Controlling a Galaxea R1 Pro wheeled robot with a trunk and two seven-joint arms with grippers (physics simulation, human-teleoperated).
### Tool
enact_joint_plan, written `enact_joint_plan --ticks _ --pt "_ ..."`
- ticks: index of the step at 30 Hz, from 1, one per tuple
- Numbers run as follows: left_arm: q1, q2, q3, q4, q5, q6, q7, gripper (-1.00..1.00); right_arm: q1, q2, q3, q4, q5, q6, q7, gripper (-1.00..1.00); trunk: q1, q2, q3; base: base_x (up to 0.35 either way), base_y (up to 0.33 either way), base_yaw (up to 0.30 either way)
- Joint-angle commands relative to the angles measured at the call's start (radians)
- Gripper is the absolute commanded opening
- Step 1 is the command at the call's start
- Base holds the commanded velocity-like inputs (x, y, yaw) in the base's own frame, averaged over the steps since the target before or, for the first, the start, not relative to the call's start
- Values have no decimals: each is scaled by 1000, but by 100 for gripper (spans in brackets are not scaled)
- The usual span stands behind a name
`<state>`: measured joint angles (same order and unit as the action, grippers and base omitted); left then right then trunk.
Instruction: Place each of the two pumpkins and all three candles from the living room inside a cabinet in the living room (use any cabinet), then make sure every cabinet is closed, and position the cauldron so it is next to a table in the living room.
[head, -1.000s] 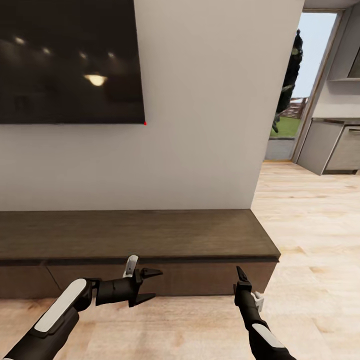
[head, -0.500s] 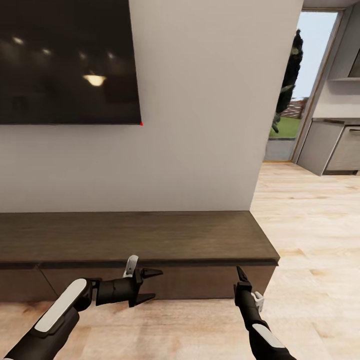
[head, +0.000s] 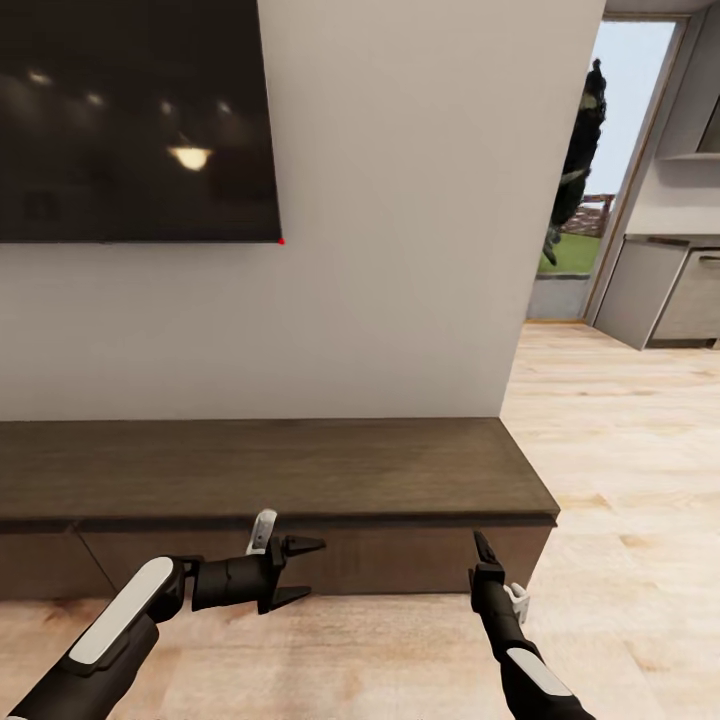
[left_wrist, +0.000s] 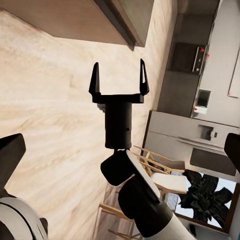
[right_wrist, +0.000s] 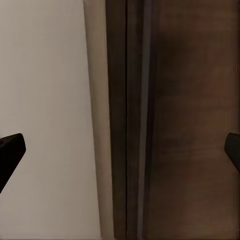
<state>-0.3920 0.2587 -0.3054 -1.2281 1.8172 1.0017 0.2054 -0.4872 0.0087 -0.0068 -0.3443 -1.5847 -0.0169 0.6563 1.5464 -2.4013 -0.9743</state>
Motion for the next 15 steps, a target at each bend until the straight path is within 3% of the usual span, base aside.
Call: enact_joint_plan --ticks 1,8,13,15 --pt "-1 1 -1 -1 11 0 9 100 -1 0 1 1 -1 -1 3 100 4 -8 -4 0 0 0" --pt "-1 1 -1 -1 12 0 8 100 -1 -1 3 -1 1 -1 6 100 31 -57 -26 0 0 0" --pt "-1 0 -1 -5 13 0 8 100 -1 -2 7 -3 10 0 14 100 31 -57 -26 0 0 0" --pt "-1 -1 -1 -11 13 0 8 100 -1 -2 11 -5 37 1 19 100 31 -57 -26 0 0 0"
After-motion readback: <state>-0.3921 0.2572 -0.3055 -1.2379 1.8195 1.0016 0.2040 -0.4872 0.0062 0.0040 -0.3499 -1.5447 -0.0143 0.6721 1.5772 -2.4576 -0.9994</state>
